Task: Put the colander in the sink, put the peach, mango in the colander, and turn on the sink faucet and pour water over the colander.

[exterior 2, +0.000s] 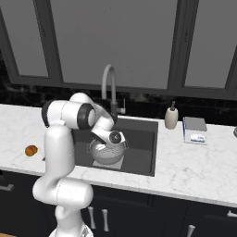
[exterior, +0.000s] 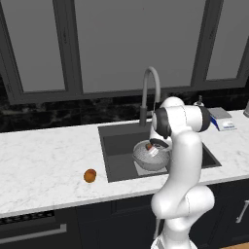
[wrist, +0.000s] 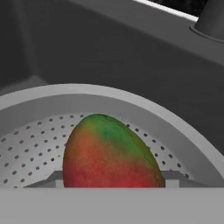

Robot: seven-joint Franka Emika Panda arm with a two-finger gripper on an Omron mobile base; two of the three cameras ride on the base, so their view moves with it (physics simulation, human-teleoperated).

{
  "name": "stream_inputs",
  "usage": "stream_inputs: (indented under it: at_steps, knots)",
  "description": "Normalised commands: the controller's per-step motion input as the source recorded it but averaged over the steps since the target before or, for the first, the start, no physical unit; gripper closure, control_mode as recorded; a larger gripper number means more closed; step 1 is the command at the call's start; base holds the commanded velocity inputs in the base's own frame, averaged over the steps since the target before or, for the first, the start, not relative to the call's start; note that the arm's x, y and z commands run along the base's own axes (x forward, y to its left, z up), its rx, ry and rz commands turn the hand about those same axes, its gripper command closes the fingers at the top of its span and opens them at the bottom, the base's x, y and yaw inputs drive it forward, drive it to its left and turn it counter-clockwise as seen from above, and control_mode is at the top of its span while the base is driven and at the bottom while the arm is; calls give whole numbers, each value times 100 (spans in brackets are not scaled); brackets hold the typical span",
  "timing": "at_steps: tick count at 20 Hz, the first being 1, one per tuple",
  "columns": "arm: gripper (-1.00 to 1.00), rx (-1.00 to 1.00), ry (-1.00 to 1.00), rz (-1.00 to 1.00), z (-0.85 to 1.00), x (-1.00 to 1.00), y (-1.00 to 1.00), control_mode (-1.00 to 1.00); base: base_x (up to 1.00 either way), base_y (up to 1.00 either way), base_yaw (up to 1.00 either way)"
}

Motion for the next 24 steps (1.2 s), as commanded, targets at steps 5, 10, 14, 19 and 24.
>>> stream_inputs:
  at_steps: [5,10,14,19,24]
  knots:
    - [-100,0,2,0,-21,16,0,-100,0,0,0]
    - [-100,0,2,0,-37,20,0,-100,0,0,0]
    - [-100,0,0,0,-8,3,0,-100,0,0,0]
    - [-100,0,-3,0,17,-45,-1,-100,0,0,0]
    - [-100,0,-18,0,73,-95,-13,-100,0,0,0]
